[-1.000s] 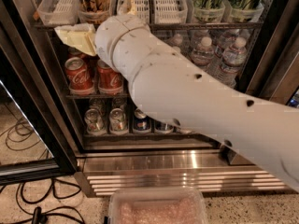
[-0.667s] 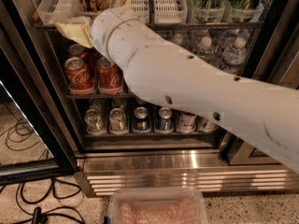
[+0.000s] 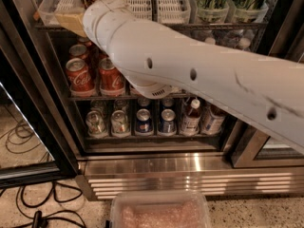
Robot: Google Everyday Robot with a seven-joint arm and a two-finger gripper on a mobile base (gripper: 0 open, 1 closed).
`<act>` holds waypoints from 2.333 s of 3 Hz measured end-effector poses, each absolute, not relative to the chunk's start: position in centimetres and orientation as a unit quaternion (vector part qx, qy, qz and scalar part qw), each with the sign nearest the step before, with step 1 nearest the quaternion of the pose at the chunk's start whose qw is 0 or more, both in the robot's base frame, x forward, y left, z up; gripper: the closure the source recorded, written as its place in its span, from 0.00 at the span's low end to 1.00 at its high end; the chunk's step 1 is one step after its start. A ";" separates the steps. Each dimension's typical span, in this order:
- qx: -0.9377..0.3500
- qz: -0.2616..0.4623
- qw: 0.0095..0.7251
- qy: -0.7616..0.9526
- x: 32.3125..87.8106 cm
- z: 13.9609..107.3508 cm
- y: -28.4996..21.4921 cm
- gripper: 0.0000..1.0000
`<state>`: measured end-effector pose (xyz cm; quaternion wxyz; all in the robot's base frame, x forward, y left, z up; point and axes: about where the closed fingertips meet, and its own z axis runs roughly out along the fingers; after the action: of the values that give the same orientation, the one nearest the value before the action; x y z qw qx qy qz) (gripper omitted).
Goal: Pick orange can from top shelf of fridge
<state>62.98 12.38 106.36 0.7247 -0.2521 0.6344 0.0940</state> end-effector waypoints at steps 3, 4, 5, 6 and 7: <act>-0.218 0.061 0.724 0.651 66.2 108.3 12.8 0.62; -0.218 0.061 0.724 0.651 66.2 108.4 12.8 0.85; -0.218 0.061 0.724 0.651 66.2 108.4 12.8 1.00; -0.210 0.087 0.732 0.643 65.2 109.8 12.7 1.00; -0.196 0.126 0.749 0.620 63.2 113.0 12.3 1.00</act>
Offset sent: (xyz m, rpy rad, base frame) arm 0.0463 0.0128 0.0187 -0.0062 0.0285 -0.1124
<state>63.24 12.28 113.00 0.7492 -0.1956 0.6201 0.1260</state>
